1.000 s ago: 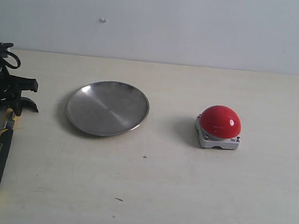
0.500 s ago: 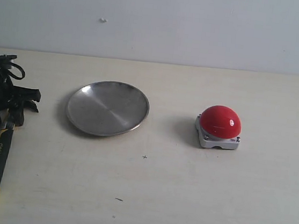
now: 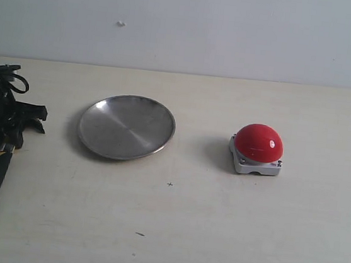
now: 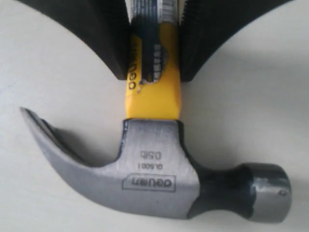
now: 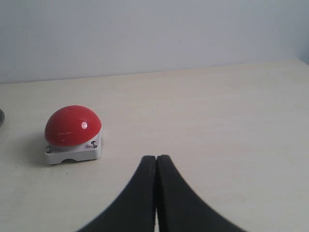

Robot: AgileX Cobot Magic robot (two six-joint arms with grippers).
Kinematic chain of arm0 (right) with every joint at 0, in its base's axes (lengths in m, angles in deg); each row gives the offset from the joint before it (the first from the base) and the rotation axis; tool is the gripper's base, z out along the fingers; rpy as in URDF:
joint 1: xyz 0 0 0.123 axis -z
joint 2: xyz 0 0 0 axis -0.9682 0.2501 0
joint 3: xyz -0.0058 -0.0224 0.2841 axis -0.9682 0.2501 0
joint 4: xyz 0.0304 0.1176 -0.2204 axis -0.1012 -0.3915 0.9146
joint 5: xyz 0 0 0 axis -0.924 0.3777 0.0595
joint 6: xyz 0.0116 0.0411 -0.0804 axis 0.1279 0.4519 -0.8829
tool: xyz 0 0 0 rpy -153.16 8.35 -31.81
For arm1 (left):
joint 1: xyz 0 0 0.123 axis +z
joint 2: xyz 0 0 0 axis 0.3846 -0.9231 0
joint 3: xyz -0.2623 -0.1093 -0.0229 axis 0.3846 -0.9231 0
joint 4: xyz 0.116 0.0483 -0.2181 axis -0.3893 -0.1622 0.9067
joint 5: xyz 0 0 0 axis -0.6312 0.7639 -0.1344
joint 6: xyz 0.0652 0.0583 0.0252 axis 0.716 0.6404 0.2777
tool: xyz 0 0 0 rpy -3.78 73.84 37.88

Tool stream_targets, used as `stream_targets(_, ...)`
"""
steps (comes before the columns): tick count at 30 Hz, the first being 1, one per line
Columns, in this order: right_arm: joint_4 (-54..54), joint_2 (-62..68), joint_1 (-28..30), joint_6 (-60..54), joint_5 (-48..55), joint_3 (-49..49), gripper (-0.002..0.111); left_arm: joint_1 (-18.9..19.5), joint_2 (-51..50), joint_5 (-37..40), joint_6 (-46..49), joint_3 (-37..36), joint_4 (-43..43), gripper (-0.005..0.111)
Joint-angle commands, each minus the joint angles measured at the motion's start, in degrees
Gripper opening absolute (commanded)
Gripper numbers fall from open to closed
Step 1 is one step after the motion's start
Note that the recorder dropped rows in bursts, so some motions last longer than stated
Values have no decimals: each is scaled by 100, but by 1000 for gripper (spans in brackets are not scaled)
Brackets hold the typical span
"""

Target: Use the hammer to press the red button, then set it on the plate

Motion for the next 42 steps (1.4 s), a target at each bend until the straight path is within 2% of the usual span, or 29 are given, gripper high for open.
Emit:
stream_targets(1,13,-28,42,-3,-44,23,0,-10,37,-291,265,27,-1,0)
stream_targets(10,13,-28,42,-3,-44,23,0,-10,398,-768,833,27,395,0)
stream_targets(20,13,-28,42,-4,-80,23,0,-10,617,-716,1899,27,1758,0)
stream_targets(23,343,-28,42,-3,-820,23,0,-10,846,-612,2024,27,1852,0)
stream_targets(29,-622,-28,42,56,-2039,23,0,-10,1131,-523,2254,27,2258,0)
stream_targets(33,-1584,-28,31,1308,-2475,23,0,-10,1232,-337,2787,27,2971,0)
stream_targets(37,-163,66,-265,2923,-2949,-64,0,-10,1232,-174,3319,27,3671,0)
stream_targets(40,2078,513,-617,4801,-3660,-508,0,-10,1232,-36,3679,27,4106,0)
stream_targets(42,3180,1120,-753,5763,-4120,-904,0,-10,1232,79,3831,27,4332,0)
